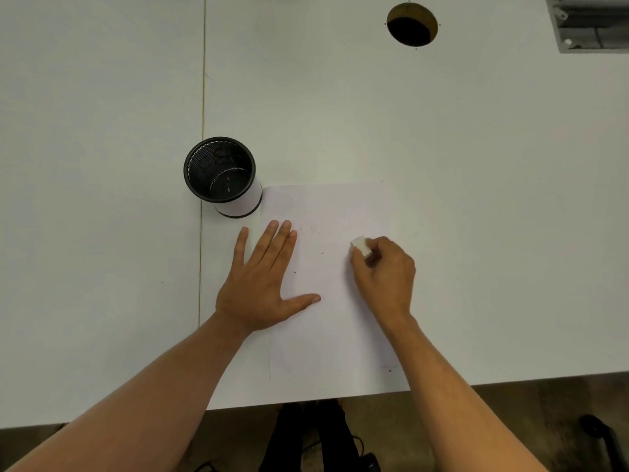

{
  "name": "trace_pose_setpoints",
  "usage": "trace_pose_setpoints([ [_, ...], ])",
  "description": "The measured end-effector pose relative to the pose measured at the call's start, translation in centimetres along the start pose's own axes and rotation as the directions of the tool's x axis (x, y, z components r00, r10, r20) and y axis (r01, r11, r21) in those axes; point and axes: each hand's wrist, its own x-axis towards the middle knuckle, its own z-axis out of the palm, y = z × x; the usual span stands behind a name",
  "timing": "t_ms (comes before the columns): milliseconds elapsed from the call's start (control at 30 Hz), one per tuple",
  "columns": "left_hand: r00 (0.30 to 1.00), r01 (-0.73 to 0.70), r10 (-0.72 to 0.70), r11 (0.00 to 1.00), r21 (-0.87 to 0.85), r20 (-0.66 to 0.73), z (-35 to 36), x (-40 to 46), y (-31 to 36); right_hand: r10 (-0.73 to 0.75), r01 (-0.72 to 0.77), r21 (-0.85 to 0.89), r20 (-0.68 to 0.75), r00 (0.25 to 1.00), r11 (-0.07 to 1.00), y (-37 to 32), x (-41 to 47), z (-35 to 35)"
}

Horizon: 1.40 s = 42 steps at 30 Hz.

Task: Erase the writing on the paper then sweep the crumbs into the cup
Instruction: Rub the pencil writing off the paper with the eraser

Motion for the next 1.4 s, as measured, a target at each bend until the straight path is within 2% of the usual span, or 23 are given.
trace_pose_setpoints([
  [167,1.000,-0.001,0.001,1.000,-0.010,0.003,0.0,-0.1,-0.1,-0.174,0.177,-0.001,0.192,0.966,0.984,-1.1,-2.3,1.0],
  [300,1.000,0.003,-0.003,1.000,-0.008,0.015,-0.1,0.0,0.0,-0.016,0.016,-0.003,0.012,1.000,1.000,0.6,-0.1,-0.2],
  [367,1.000,0.005,-0.004,1.000,-0.010,0.017,-0.2,0.0,0.0,-0.011,0.011,-0.006,-0.005,1.000,1.000,-0.1,-0.6,0.3],
  [500,1.000,0.001,0.000,1.000,-0.016,0.014,-0.3,0.0,0.0,-0.177,0.178,0.014,0.214,0.961,0.984,-1.1,-3.0,1.5],
  [567,1.000,0.004,-0.004,1.000,-0.018,0.017,-0.3,-0.1,0.0,-0.128,0.129,0.004,0.141,0.982,0.992,0.0,-1.7,0.8],
  [633,1.000,0.004,-0.003,1.000,-0.019,0.026,-0.3,0.0,0.0,0.000,-0.001,0.044,0.006,1.000,0.999,0.9,-0.1,-0.2],
  [700,1.000,0.004,-0.004,1.000,-0.017,0.027,-0.3,0.0,0.0,0.075,-0.071,0.079,-0.056,0.996,0.994,0.7,0.3,-0.3],
  [767,1.000,0.007,-0.006,1.000,-0.020,0.013,-0.3,0.0,0.1,-0.002,0.002,0.048,0.002,1.000,0.999,-0.5,-0.7,0.5],
  [867,1.000,-0.004,0.004,1.000,-0.021,-0.003,-0.3,0.0,0.1,-0.154,0.148,0.047,0.188,0.970,0.988,-1.2,-2.4,1.3],
  [933,1.000,-0.001,0.001,1.000,-0.018,-0.003,-0.2,0.0,0.0,-0.120,0.114,0.047,0.160,0.980,0.992,-0.6,-1.3,1.0],
  [1067,1.000,-0.004,0.004,1.000,-0.008,0.001,-0.1,0.0,0.0,0.043,-0.042,0.102,-0.012,0.999,0.994,-0.3,0.5,0.5],
  [1100,1.000,-0.004,0.004,1.000,-0.009,-0.003,-0.1,0.0,0.0,0.017,-0.017,0.093,-0.005,1.000,0.995,-0.9,0.1,0.9],
  [1167,1.000,-0.005,0.005,1.000,-0.018,-0.009,-0.1,0.0,0.0,-0.104,0.097,0.060,0.121,0.987,0.994,-2.0,-1.4,1.7],
  [1233,1.000,-0.004,0.004,1.000,-0.020,0.000,-0.2,0.0,0.0,-0.158,0.149,0.056,0.211,0.965,0.987,-1.8,-1.8,1.6],
  [1400,1.000,0.005,-0.005,1.000,-0.013,0.004,-0.3,0.0,0.0,-0.001,0.000,0.078,0.013,1.000,0.997,-0.1,0.9,0.5],
])
